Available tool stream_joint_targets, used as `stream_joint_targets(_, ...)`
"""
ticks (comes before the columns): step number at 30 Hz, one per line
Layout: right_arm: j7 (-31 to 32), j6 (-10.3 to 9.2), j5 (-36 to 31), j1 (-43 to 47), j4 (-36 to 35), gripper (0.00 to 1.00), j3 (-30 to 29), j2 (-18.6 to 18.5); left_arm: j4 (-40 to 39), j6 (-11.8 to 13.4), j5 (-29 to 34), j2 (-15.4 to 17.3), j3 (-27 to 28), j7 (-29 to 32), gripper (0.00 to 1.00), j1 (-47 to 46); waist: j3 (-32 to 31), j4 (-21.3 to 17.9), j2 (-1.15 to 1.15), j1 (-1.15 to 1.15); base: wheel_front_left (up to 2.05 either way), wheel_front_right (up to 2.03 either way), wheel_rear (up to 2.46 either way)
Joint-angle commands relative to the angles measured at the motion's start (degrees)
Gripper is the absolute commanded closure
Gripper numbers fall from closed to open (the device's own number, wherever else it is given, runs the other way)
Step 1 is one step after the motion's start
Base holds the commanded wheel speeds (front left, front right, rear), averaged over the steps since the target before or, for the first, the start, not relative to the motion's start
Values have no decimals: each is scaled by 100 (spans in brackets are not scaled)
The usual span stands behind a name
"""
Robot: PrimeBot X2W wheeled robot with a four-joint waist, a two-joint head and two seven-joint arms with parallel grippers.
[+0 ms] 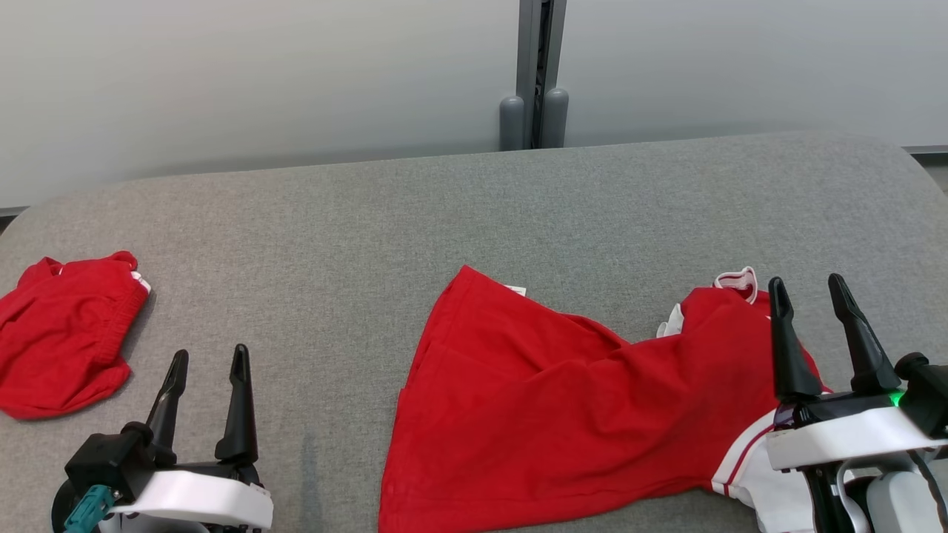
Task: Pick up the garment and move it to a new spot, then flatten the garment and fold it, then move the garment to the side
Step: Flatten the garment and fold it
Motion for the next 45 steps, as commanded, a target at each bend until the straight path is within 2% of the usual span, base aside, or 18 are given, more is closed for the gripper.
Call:
stream_joint_targets(1,-27,12,23,25,-15,0,13,-30,9,-37,49,-14,31,-11,0,22,3,3,0,0,0,0,0)
stream_joint_targets(13,-27,12,78,-5,21,0,56,-90,73,-170,208,-186,170,-11,0,-1,11,39,0,0,0,0,0)
stream_joint_targets(20,101,12,133,94,175,0,-194,-280,81,-317,155,-232,-12,129,0,39,-47,-10,0,0,0,0,0)
stream_joint_targets(30,1236,11,371,338,-102,0,-402,-714,-39,-554,-54,-210,-524,1223,0,78,-5,-228,0,0,0,0,0)
stream_joint_targets(37,2109,10,519,614,-415,0,-670,-715,132,-664,-164,-202,-858,1970,0,69,69,-358,0,0,0,0,0)
stream_joint_targets(41,3059,10,700,868,-493,0,-885,-642,307,-713,-239,-164,-1070,2478,0,103,108,-439,0,0,0,0,0)
stream_joint_targets(45,3753,10,867,1030,-514,0,-871,-609,403,-621,-255,-89,-1141,2862,0,103,137,-484,0,0,0,0,0)
